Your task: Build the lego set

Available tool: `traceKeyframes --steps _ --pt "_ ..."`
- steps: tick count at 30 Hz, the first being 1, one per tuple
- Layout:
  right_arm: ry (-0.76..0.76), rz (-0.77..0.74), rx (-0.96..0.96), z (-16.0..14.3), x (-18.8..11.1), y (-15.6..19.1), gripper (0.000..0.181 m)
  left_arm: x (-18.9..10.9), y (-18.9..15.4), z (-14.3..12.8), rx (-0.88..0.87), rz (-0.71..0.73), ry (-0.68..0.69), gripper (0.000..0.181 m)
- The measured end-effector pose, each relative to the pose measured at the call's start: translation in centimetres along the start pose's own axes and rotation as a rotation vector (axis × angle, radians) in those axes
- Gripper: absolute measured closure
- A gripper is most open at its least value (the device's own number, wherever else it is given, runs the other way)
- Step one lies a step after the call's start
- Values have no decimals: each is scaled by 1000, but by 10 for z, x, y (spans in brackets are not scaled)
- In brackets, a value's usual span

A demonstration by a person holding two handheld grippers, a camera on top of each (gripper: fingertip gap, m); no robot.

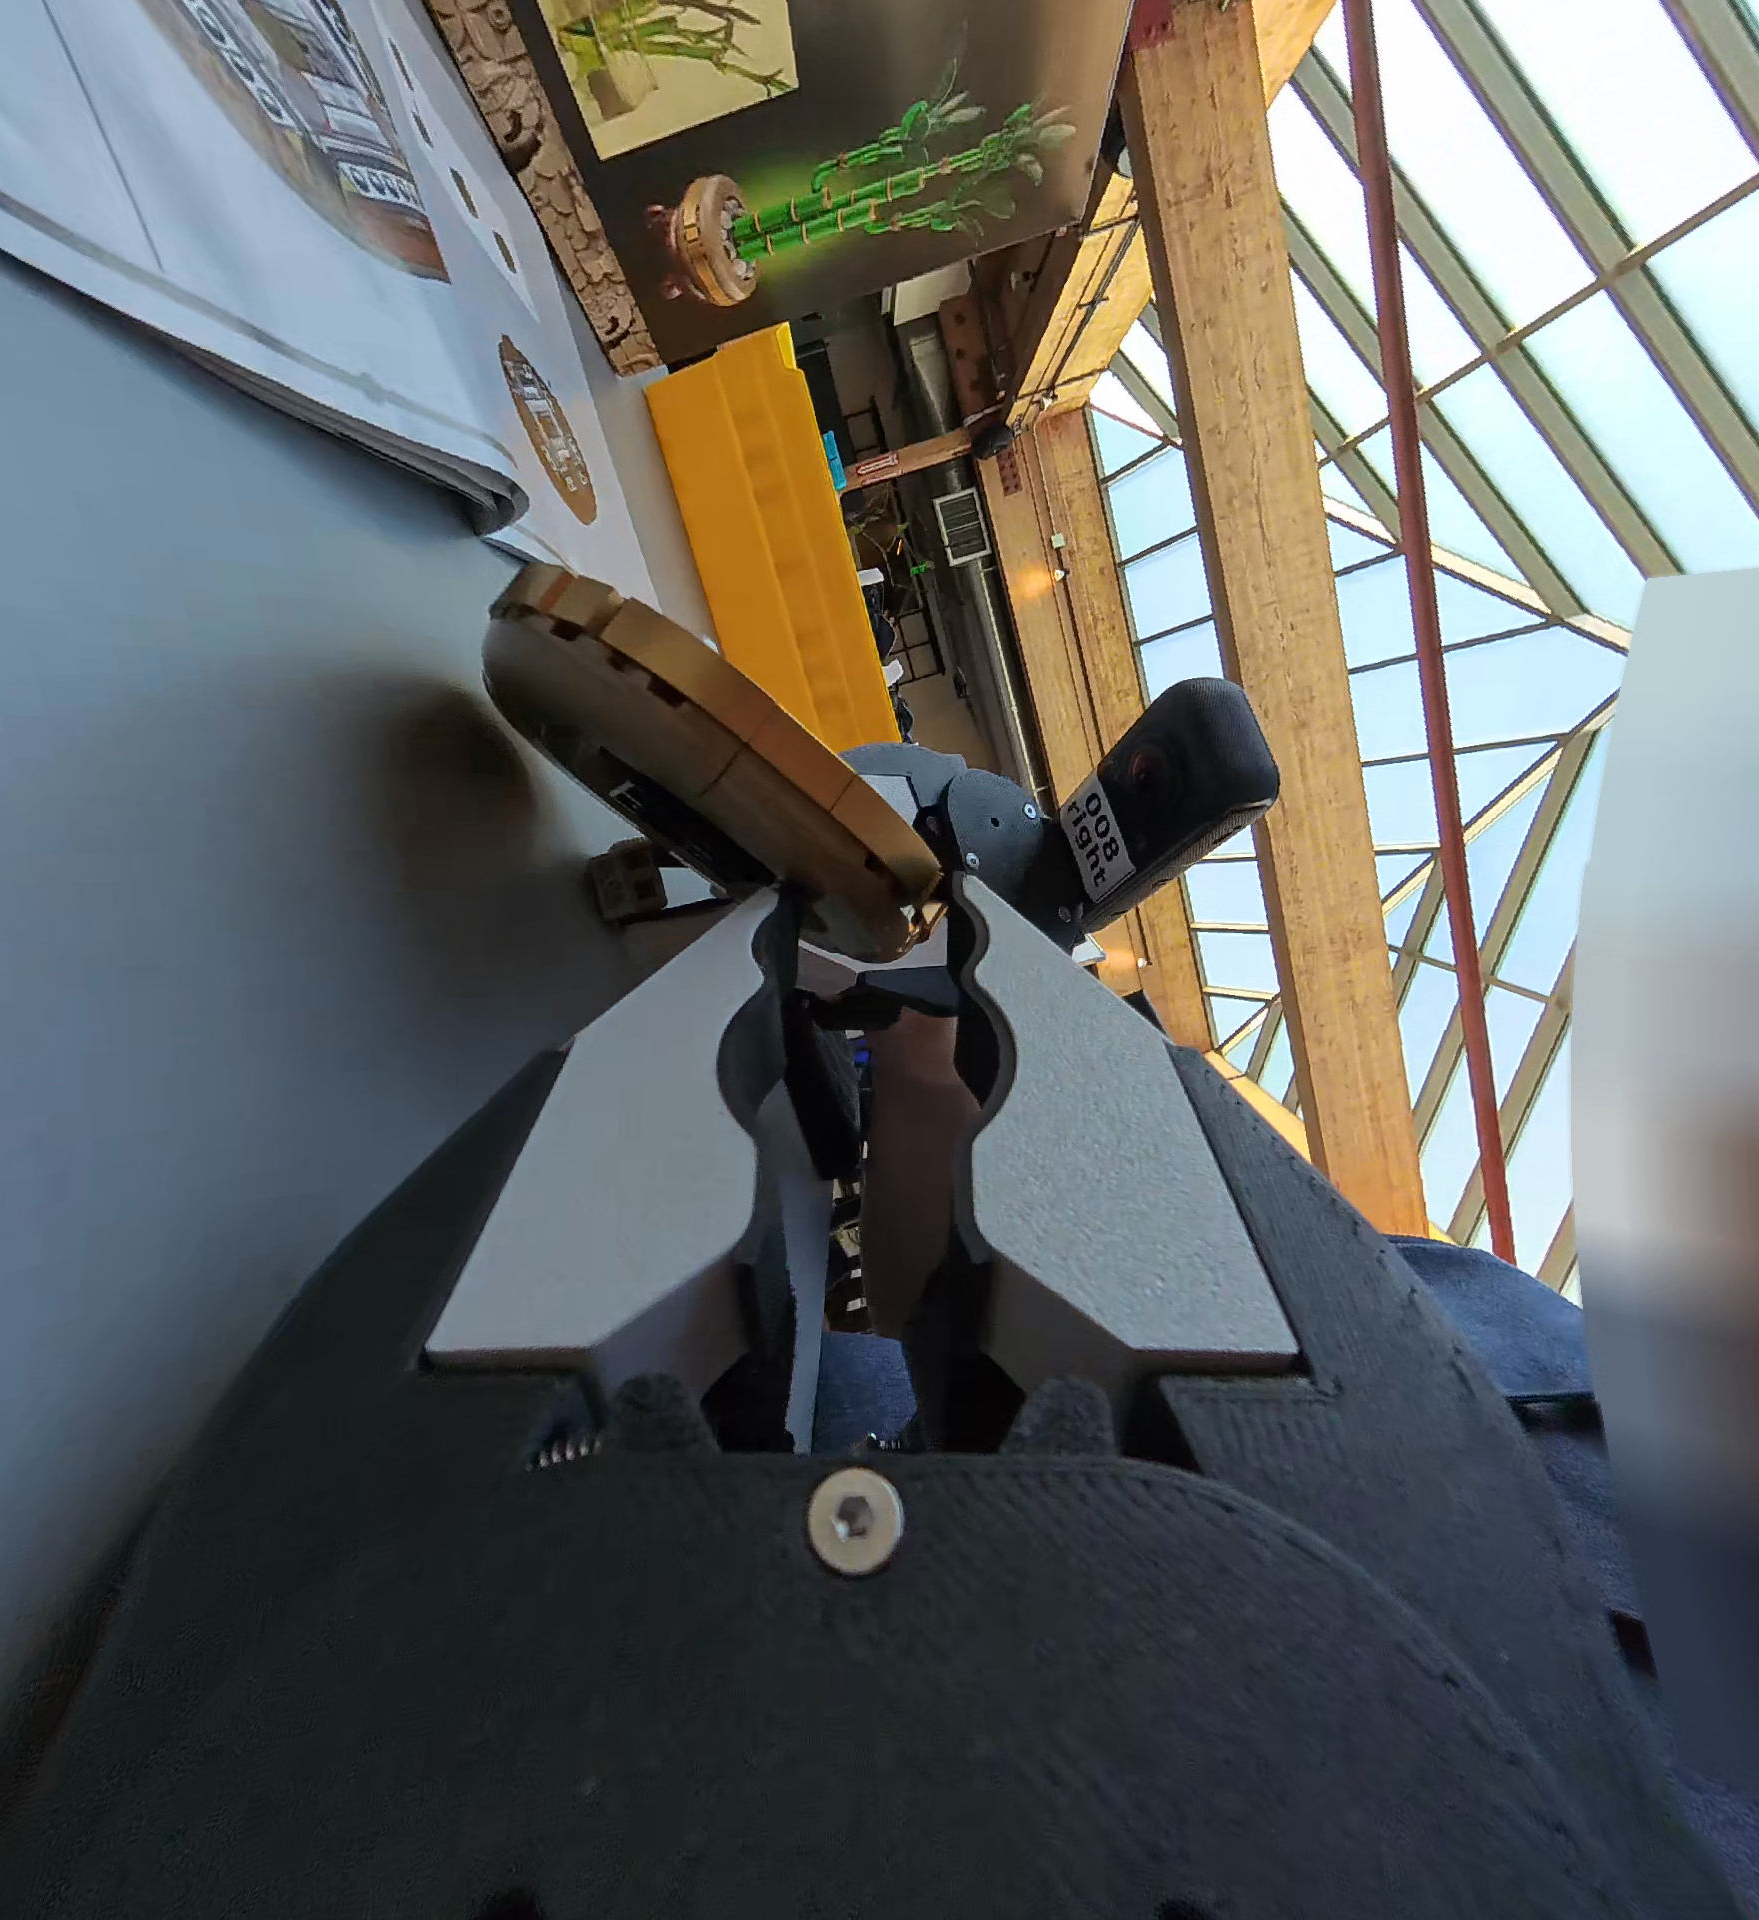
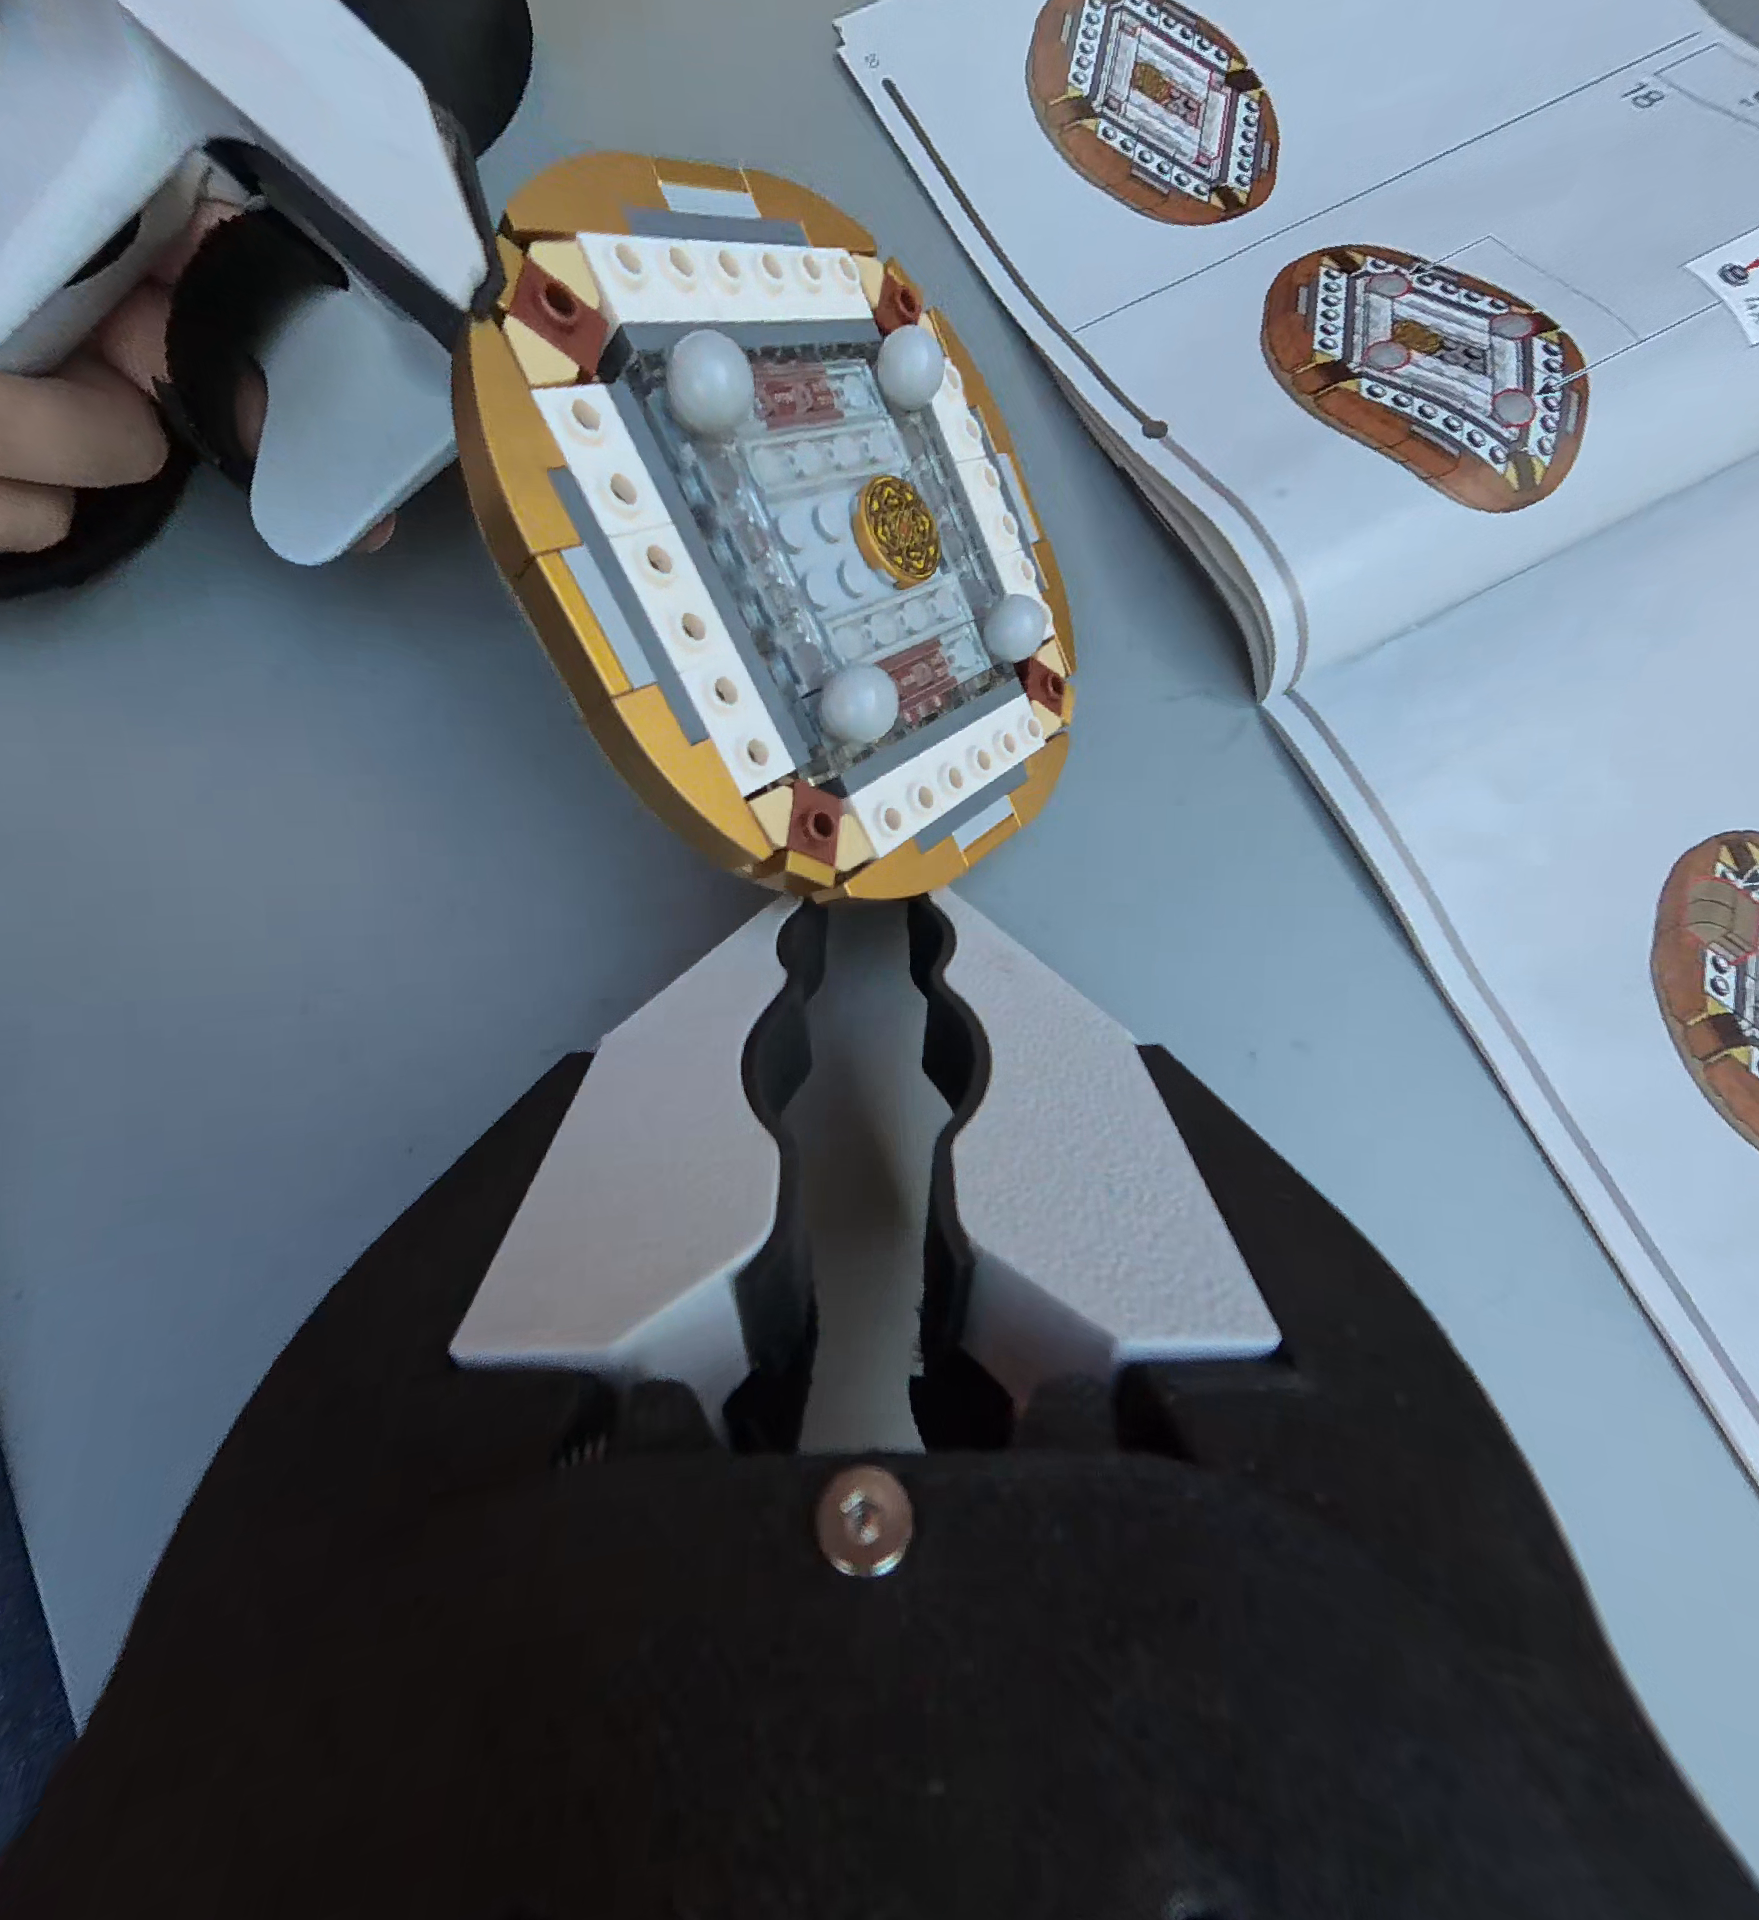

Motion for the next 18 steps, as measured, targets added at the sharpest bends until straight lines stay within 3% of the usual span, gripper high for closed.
traceKeyframes --steps 9,13,18 --pt "95 28 -46 -1 -8 -6 166 1 1 2 -61 27 6 157" --pt "169 -40 -81 -3 -20 -34 166 1 1 2 -74 30 10 158" --pt "-37 129 -151 21 -9 -70 166 -1 0 1 -78 49 29 158"
Point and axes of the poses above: each gripper's, where its closed fingertips meet, x out along the fingers, z out of its top, y = z × x across the jaws, the point moved 9 cm from there along -x, back along the fingers
